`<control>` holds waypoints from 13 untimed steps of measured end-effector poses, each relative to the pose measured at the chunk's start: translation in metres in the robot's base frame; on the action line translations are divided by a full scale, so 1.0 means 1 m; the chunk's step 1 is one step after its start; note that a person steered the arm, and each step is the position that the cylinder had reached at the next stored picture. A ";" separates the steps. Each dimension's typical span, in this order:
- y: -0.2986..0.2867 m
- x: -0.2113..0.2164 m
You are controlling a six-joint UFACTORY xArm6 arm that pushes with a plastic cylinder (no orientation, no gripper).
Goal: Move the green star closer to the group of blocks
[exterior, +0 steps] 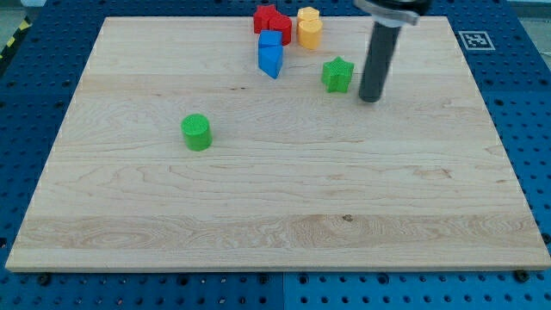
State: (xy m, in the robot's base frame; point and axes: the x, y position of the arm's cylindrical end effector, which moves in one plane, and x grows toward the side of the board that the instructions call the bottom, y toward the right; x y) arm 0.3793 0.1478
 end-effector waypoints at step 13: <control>-0.061 -0.021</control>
State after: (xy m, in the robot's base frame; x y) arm 0.3580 0.0870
